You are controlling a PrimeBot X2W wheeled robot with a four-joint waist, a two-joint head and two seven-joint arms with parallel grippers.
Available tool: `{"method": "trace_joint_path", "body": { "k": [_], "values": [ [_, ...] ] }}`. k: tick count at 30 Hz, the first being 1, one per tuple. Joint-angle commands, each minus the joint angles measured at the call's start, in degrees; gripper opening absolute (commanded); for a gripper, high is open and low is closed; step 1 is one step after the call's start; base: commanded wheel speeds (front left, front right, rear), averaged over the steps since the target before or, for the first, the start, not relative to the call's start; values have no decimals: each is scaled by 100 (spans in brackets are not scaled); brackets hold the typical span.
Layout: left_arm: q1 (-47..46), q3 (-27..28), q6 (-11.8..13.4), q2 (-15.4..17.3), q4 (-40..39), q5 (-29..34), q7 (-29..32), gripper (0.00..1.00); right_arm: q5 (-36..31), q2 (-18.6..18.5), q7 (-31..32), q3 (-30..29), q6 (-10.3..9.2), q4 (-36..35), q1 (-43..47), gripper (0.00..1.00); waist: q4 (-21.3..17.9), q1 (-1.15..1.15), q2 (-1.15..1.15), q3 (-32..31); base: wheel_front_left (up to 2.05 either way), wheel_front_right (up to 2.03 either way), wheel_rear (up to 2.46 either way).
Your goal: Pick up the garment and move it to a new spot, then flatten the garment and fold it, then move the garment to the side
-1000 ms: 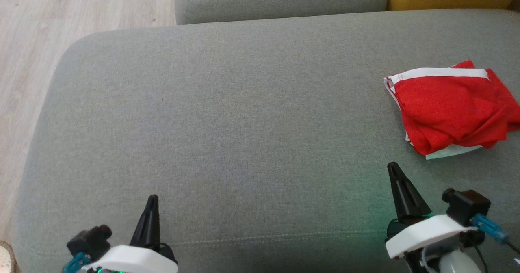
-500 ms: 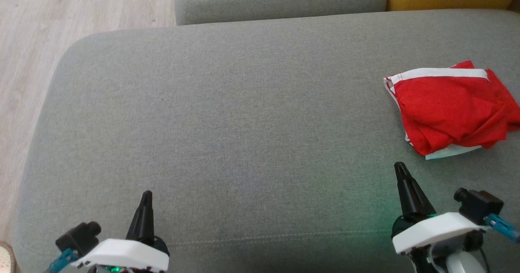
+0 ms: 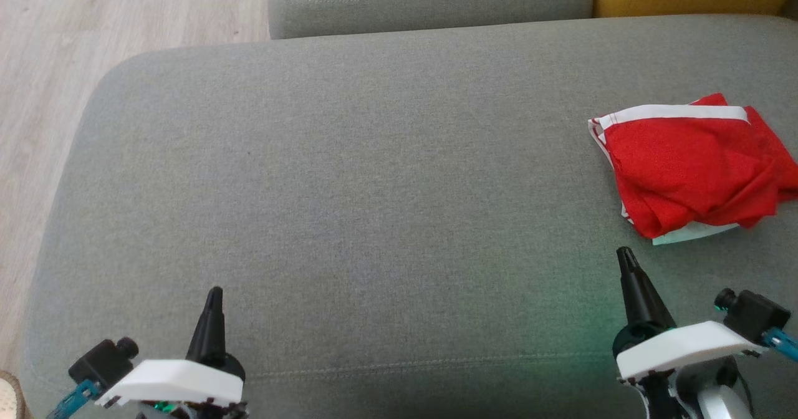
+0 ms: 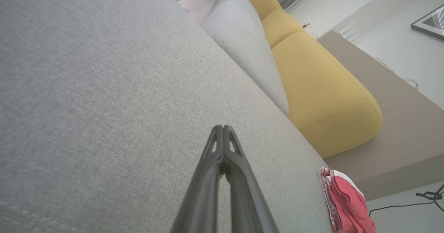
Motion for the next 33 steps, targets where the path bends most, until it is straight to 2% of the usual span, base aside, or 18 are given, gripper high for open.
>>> {"method": "trace_joint_path", "body": {
  "k": [1,33],
  "values": [
    [-289,154,-49,68,-149,-120,33,0,159,-83,21,8,-1,-155,-328,0,0,0,0,-1,0,0,0],
    [-602,564,-175,89,-57,-1929,552,0,2372,-110,517,-190,-1,-78,-456,0,-8,0,0,-20,0,0,0]
  ]
}}
